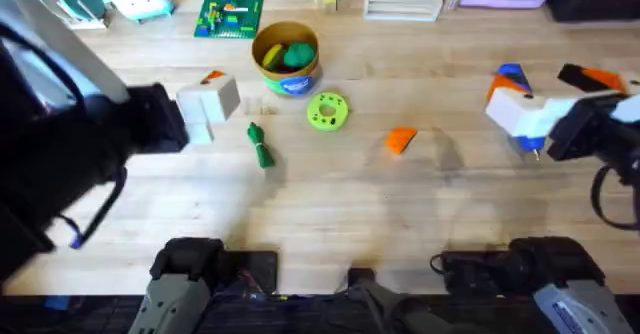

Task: Pick up the gripper from the table and insert it into the empty holder that is missing its gripper. Then pick up a screw, insert it into the mounting hole, and use the screwdriver to tighten it. Finally, clean up the table by picking up the vegetable and placing it into the bucket.

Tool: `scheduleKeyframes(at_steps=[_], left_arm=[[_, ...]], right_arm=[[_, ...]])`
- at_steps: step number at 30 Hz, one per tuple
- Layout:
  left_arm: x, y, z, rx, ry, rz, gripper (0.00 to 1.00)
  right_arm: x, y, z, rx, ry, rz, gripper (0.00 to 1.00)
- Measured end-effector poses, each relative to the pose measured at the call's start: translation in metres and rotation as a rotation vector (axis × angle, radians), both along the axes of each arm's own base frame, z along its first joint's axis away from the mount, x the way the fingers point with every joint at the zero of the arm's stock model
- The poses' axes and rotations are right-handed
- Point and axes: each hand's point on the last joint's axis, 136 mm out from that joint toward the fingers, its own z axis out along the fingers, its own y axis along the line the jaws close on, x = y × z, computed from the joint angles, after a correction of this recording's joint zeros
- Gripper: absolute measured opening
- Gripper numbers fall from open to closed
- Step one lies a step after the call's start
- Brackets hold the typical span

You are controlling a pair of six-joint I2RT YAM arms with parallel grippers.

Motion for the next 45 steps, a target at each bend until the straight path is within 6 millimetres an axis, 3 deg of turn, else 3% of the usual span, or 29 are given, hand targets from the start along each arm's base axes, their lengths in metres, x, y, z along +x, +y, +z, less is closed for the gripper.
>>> scheduleKeyframes(at_steps=[4,9,14,20,22,23,25,27,29,31,33,38,45], left_arm=[[0.008,-0.013,0.008,-0.055,0.075,-0.054,0.991],[0.009,-0.033,-0.010,-0.159,0.197,-0.121,0.991],[0.007,-0.037,-0.044,-0.225,0.381,-0.081,0.991],[-0.002,-0.038,-0.115,-0.268,0.601,-0.014,0.987],[-0.009,-0.040,-0.138,-0.275,0.669,-0.001,0.774],[-0.014,-0.041,-0.150,-0.276,0.708,0.000,0.600],[-0.021,-0.044,-0.163,-0.273,0.764,-0.001,0.283],[-0.021,-0.046,-0.168,-0.271,0.779,-0.004,0.038],[-0.016,-0.047,-0.167,-0.275,0.759,-0.006,0.010],[-0.012,-0.049,-0.164,-0.287,0.737,-0.011,0.063],[-0.009,-0.052,-0.161,-0.303,0.723,-0.023,0.210],[0.007,-0.068,-0.135,-0.372,0.629,-0.106,0.952],[0.051,-0.103,-0.068,-0.488,0.317,-0.344,0.991]], right_arm=[[0.007,0.004,0.007,0.011,0.028,0.021,0.990],[0.008,0.007,0.002,0.018,0.053,0.034,0.992],[0.008,0.007,0.002,0.019,0.053,0.038,0.991],[0.008,0.007,0.002,0.019,0.053,0.038,0.991],[0.008,0.007,0.002,0.019,0.053,0.038,0.991],[0.008,0.007,0.002,0.019,0.053,0.038,0.991],[0.008,0.007,0.002,0.019,0.053,0.038,0.991],[0.008,0.007,0.002,0.019,0.053,0.038,0.992],[0.008,0.007,0.002,0.019,0.053,0.038,0.992],[0.008,0.008,0.002,0.021,0.053,0.040,0.992],[0.008,0.008,0.002,0.021,0.053,0.040,0.992],[0.008,0.008,0.002,0.020,0.053,0.040,0.992],[0.008,0.008,0.002,0.021,0.053,0.040,0.991]])
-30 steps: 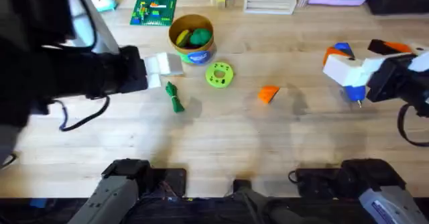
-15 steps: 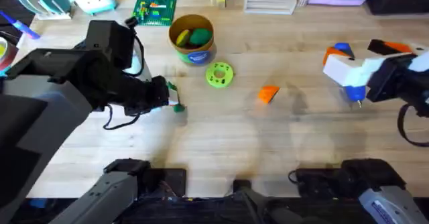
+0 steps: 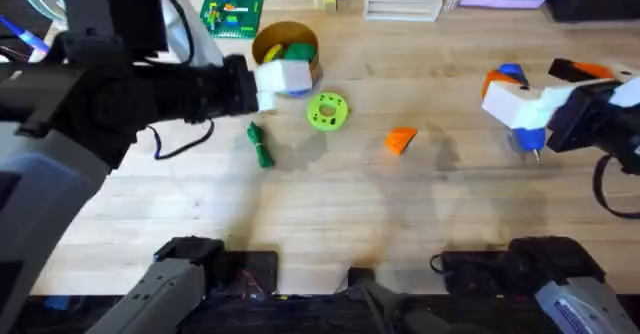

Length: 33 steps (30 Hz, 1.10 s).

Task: Pick up the gripper from the table and insert it into the empty holder that is missing its gripper. Then pick up a screw, insert it into the mounting hole, and use the screwdriver to tighten it. Finally, clean up the table by picking up the vegetable and placing it into the bucket.

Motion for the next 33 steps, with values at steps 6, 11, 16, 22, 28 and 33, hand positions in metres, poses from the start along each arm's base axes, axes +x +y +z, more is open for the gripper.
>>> scheduleKeyframes(at_steps=[6,11,16,22,28,33], left_arm=[[0.006,-0.025,0.050,-0.149,-0.186,-0.124,0.991],[0.000,-0.031,0.051,-0.221,-0.117,-0.115,0.991],[0.002,-0.035,0.058,-0.218,-0.168,-0.151,0.991],[-0.002,-0.071,0.076,-0.083,-0.469,-0.396,0.991],[-0.014,-0.103,0.090,0.037,-0.669,-0.484,0.991],[-0.029,-0.110,0.099,0.057,-0.864,-0.474,0.991]], right_arm=[[0.000,0.000,0.000,0.002,0.001,-0.001,0.992],[0.000,0.000,0.000,0.002,0.001,-0.001,0.992],[0.000,0.000,0.000,0.002,0.001,-0.001,0.992],[0.000,0.000,0.000,0.002,0.001,-0.001,0.992],[0.000,0.000,0.000,0.002,0.001,-0.001,0.992],[0.000,0.000,0.000,0.002,0.001,-0.001,0.992]])
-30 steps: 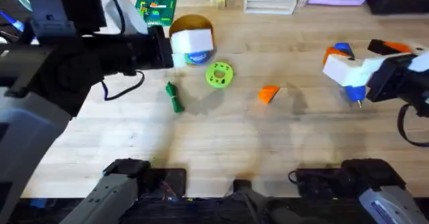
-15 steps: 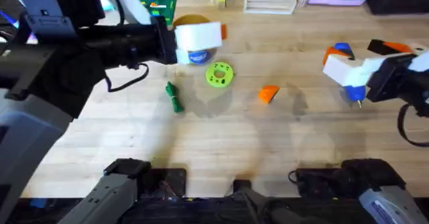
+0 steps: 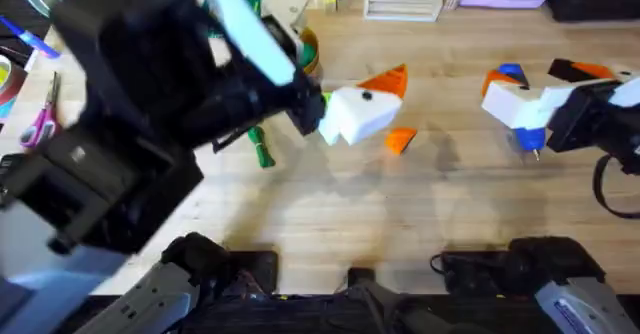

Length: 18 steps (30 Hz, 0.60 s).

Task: Pick up the gripper from the table and insert it into the empty holder that is missing its gripper. Then pick up a screw, insert it into the mounting hole, and use the screwdriver to tighten it. Finally, clean up the table by picking up the vegetable and placing it into the bucket.

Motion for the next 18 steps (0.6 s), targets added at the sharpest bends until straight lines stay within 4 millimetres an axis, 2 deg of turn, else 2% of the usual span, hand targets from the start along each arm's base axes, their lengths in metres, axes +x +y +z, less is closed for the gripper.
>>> scheduleKeyframes(at_steps=[4,8,13,18], left_arm=[[-0.017,0.005,-0.013,-0.054,-0.125,0.004,0.991],[-0.038,0.011,-0.044,-0.096,-0.203,-0.006,0.991],[-0.057,0.018,-0.081,-0.117,-0.237,-0.020,0.991],[-0.067,0.024,-0.099,-0.118,-0.237,-0.016,0.991]], right_arm=[[0.000,0.000,0.000,0.000,0.000,0.000,0.992],[0.000,0.000,0.000,0.000,0.000,0.000,0.992],[0.000,0.000,0.000,0.000,0.000,0.000,0.992],[0.000,0.000,0.000,0.000,0.000,0.000,0.991]])
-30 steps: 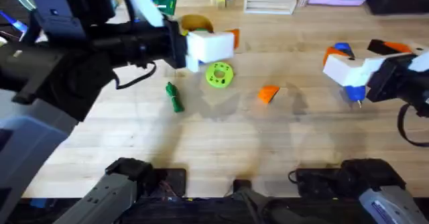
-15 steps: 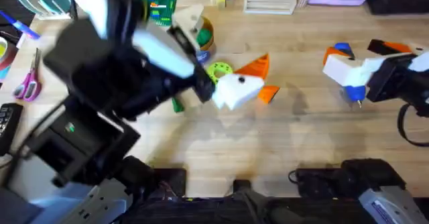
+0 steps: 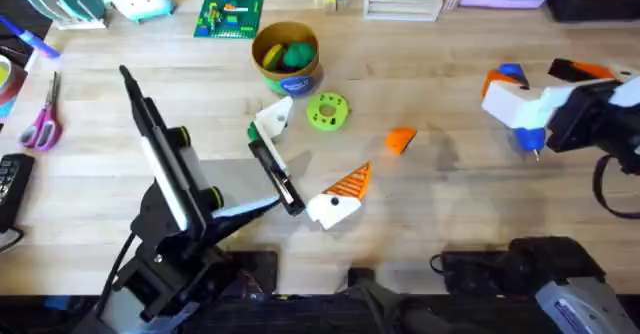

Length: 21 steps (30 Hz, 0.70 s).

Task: Pick up the gripper from the table and insert it into the empty holder that is missing its gripper. Then pick up a screw, insert it into the mounting hole, and use the screwdriver to tighten it. Finally, clean up the table by picking up the vegetable and placing it into the bucket.

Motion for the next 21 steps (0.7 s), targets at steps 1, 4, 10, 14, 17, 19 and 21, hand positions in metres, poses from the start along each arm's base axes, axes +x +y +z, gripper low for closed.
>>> scheduleKeyframes(at_steps=[1,4,10,14,17,19,21], left_arm=[[-0.002,0.000,-0.003,0.007,0.011,-0.002,0.991],[-0.007,0.003,-0.008,0.018,0.025,-0.005,0.991],[-0.014,0.007,-0.016,0.032,0.046,-0.007,0.991],[-0.014,0.008,-0.025,0.054,0.081,-0.007,0.991],[-0.014,0.008,-0.025,0.054,0.081,-0.007,0.991],[-0.014,0.008,-0.025,0.054,0.081,-0.007,0.991],[-0.014,0.008,-0.025,0.054,0.081,-0.007,0.991]], right_arm=[[0.000,0.000,0.000,0.000,0.000,0.000,0.991],[0.000,0.000,0.000,0.000,0.000,0.000,0.991],[0.000,0.000,0.000,0.000,0.000,0.000,0.991],[0.000,0.000,0.000,0.000,0.000,0.000,0.992],[0.000,0.000,0.000,0.000,0.000,0.000,0.991],[0.000,0.000,0.000,0.000,0.000,0.001,0.991],[0.000,0.000,0.000,0.000,0.000,0.000,0.991]])
